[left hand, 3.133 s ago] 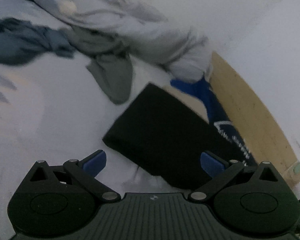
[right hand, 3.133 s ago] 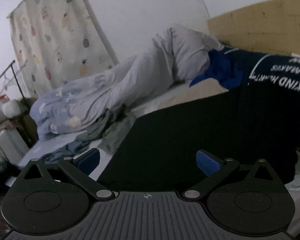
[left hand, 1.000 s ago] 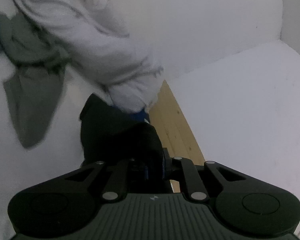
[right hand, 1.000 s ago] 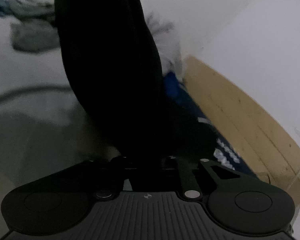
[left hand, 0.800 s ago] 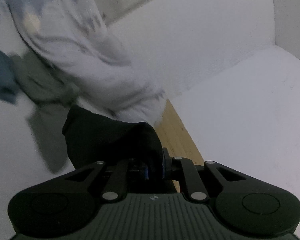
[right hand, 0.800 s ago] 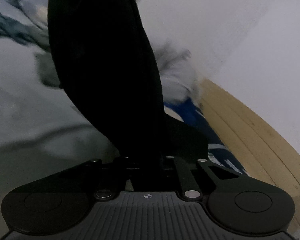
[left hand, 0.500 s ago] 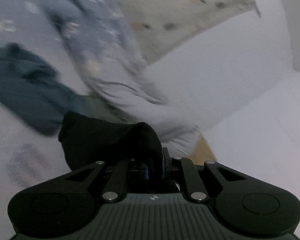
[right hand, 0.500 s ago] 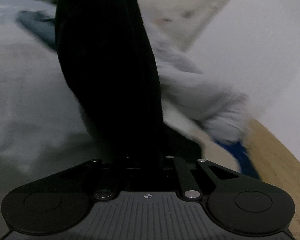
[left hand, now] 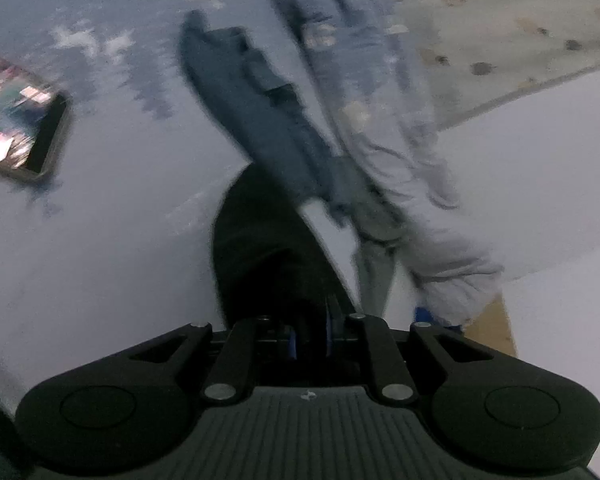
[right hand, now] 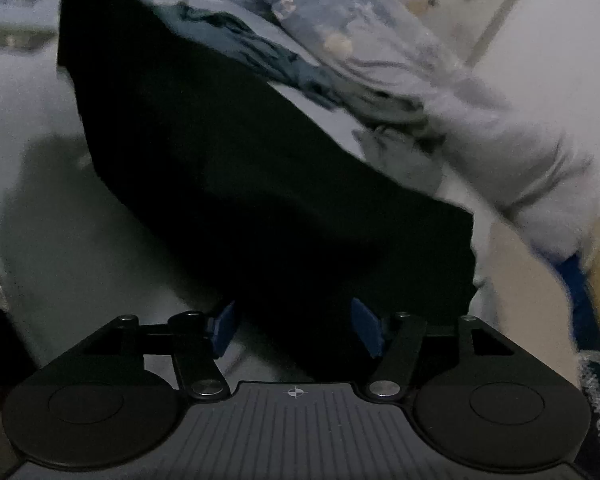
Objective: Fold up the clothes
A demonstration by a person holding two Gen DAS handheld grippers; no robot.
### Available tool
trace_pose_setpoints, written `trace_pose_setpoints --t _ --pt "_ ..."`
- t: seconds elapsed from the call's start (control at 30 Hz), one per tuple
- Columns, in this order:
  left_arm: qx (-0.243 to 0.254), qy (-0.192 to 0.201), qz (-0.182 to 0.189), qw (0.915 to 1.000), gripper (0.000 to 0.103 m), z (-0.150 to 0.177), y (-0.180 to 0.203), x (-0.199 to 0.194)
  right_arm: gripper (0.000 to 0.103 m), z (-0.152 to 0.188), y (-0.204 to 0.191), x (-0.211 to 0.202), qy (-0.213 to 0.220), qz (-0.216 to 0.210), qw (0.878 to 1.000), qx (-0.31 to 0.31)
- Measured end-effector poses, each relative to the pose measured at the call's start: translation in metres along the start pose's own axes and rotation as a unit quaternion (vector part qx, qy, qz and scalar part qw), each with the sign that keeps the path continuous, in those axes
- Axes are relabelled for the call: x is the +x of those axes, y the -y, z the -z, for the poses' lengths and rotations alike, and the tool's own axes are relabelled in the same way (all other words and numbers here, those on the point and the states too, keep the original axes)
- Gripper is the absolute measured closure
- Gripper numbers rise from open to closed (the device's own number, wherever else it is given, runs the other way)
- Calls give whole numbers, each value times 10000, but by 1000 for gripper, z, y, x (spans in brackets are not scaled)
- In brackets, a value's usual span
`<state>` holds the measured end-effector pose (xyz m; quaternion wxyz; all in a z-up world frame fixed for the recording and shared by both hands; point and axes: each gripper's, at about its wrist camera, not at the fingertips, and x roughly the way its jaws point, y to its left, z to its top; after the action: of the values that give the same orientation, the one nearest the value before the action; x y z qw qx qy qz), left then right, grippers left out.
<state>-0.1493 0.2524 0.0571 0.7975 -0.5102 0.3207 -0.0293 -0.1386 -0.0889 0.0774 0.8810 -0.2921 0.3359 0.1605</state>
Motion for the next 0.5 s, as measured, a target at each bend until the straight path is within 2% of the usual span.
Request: trace_pose_setpoints --t 0.03,0.1,0.2,0.27,0.37,0.4,0.5 --pt "-29 -17 -61 10000 87 1 -4 -2 34 -10 9 -9 58 -194 9995 232" --pt "-83 -52 -213 9997 86 7 -7 0 18 -32 25 -28 196 -560 9958 696" --pt "-90 -81 -532 9985 84 18 -16 2 7 -76 51 -41 571 -890 9860 1289" --pt "-73 -143 -851 9962 83 21 -24 9 3 -111 54 -43 811 -1114 9789 1506" --pt "-212 -233 -1207 9922 81 24 -34 11 2 -165 31 -27 991 -1279 9781 1308" --pt "-263 -264 -1318 9906 81 25 -38 11 1 -185 24 -13 954 -1373 9782 1230" --pt "-2 -245 -1375 9902 81 28 -38 11 1 -230 -14 30 702 -1587 9800 976"
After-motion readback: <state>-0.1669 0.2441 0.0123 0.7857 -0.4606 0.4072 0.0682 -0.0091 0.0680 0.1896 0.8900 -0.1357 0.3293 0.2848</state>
